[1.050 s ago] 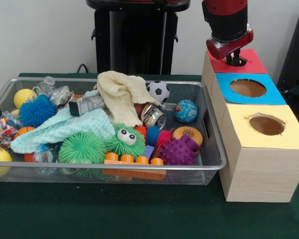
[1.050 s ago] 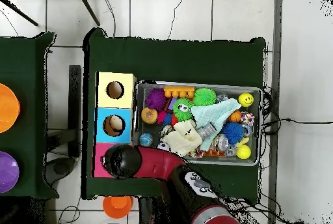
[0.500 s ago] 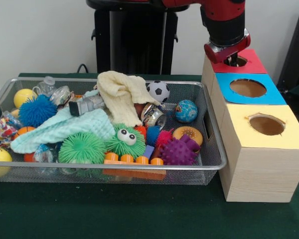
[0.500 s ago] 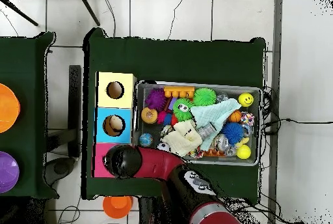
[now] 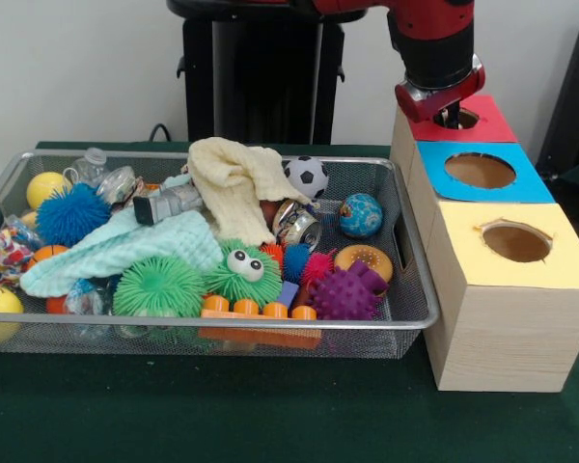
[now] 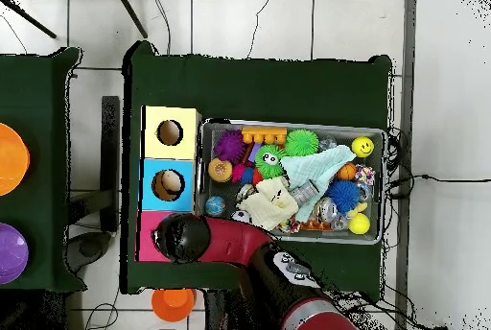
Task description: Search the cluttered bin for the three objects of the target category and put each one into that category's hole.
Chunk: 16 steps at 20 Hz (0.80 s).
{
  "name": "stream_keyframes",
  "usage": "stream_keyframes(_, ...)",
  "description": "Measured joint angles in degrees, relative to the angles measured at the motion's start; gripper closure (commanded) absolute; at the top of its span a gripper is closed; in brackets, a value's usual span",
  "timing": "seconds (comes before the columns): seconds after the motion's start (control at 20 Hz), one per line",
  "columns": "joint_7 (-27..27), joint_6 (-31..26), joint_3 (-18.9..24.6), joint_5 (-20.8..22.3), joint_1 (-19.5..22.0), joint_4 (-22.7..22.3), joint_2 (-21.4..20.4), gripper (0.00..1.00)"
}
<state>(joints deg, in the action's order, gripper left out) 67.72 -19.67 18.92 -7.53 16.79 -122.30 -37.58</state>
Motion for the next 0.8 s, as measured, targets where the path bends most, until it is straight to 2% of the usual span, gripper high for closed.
stream_keyframes(0.25,0.0,0.0,2.2,0.0,2.5,-1.5,-1.6,1.00)
stream_keyframes(0.55,0.0,-0.2,4.9,0.0,5.3,-4.5,-6.4,1.00)
stream_keyframes(0.8,0.0,-2.2,5.0,0.1,6.3,-6.0,-10.1,1.00)
